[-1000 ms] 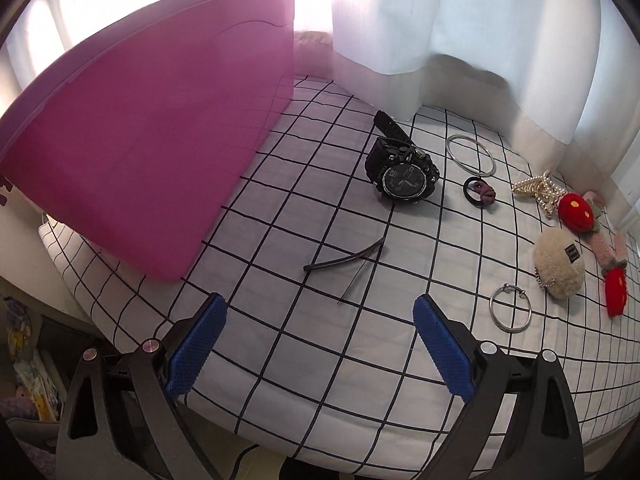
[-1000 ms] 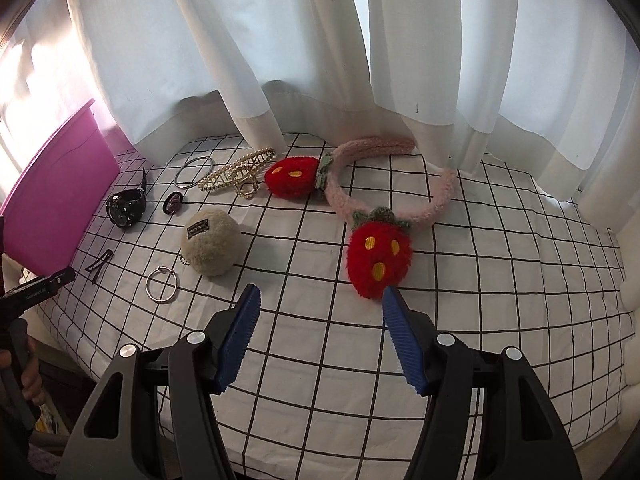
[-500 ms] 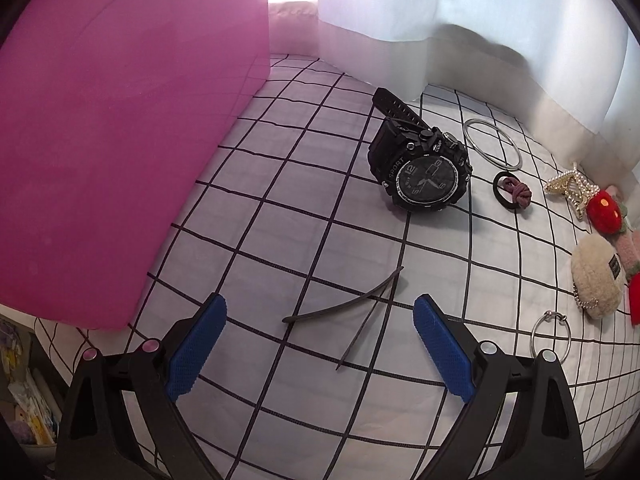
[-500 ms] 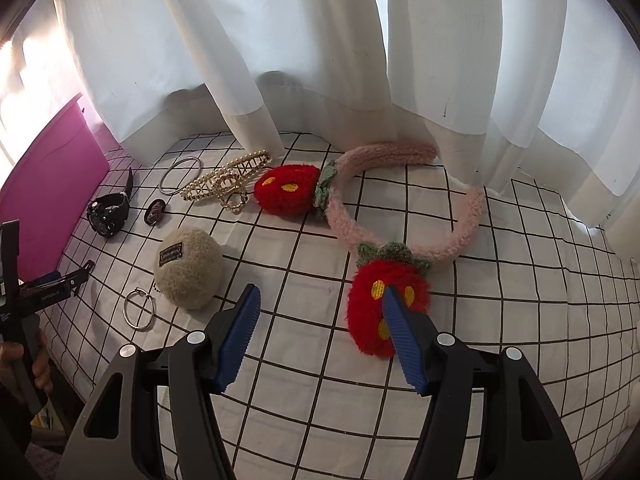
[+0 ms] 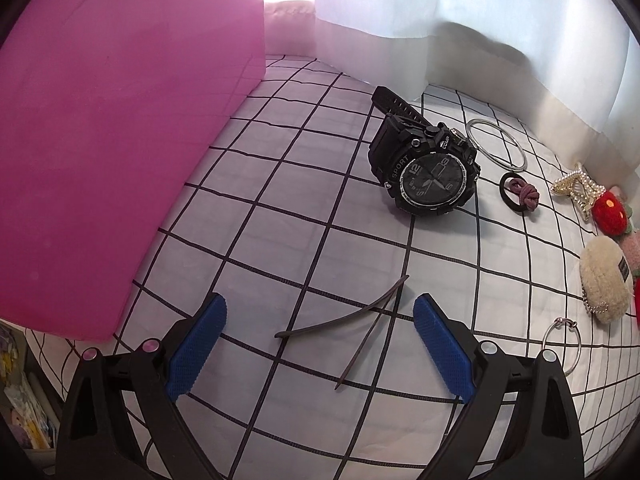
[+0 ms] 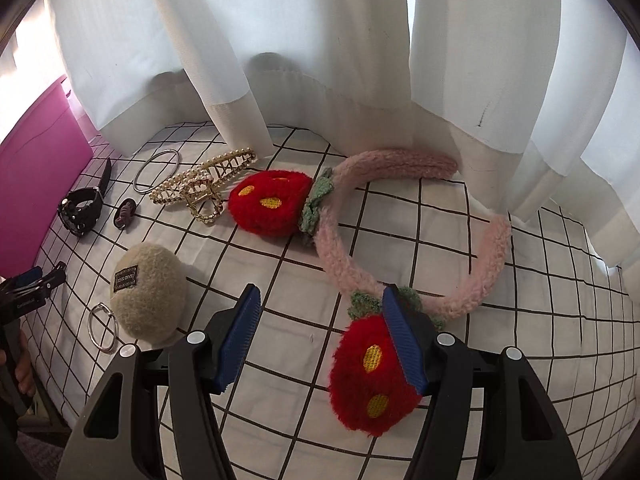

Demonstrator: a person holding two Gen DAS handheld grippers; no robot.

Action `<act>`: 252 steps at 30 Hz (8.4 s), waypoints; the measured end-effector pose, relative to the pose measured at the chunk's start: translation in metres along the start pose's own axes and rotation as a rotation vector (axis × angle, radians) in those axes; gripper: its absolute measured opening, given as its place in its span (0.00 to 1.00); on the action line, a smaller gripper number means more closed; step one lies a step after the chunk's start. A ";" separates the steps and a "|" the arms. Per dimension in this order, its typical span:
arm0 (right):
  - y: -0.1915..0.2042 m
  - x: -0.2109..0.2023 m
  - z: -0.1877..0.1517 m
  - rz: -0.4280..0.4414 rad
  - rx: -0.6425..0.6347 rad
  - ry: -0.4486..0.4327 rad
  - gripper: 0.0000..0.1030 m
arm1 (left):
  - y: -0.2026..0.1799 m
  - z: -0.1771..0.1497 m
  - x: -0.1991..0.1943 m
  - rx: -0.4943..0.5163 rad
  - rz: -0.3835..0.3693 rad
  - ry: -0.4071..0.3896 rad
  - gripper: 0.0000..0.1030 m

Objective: Organize jewelry
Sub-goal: 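Grasp the black hairpin with the left tool while the right tool grasps the pink headband, then lift and carry the hairpin and headband with both tools over the tub, then open both tools to release the hairpin and headband into the tub, then move both tools back over the table toward the watch and pouch, then grasp the black watch with the left tool while the right tool grasps the beige pouch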

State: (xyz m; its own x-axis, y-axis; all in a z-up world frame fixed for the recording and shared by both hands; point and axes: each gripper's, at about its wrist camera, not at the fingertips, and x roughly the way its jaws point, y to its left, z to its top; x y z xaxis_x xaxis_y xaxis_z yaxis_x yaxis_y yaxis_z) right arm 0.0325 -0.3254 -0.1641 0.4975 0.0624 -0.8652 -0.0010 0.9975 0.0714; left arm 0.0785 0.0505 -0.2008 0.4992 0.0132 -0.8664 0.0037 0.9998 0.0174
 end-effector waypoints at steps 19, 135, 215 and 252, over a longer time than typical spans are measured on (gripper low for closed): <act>0.001 0.053 0.025 0.000 -0.173 0.120 0.60 | -0.001 -0.004 0.004 0.001 0.003 -0.058 0.95; 0.525 -0.008 0.216 0.489 -0.579 0.048 0.55 | 0.256 0.124 -0.123 -0.291 0.157 -0.012 0.66; 0.108 -0.098 -0.006 0.175 0.026 -0.035 0.62 | -0.006 0.048 -0.150 -0.050 -0.063 -0.095 0.93; 0.121 0.031 -0.008 0.090 0.061 0.046 0.62 | -0.044 0.072 0.013 0.067 -0.071 -0.083 0.93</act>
State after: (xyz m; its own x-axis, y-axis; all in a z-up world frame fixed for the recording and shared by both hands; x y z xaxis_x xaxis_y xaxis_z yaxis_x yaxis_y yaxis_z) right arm 0.0412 -0.2020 -0.1862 0.4577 0.1541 -0.8757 0.0099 0.9839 0.1783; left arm 0.1472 0.0060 -0.1772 0.5654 -0.0618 -0.8225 0.0982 0.9951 -0.0073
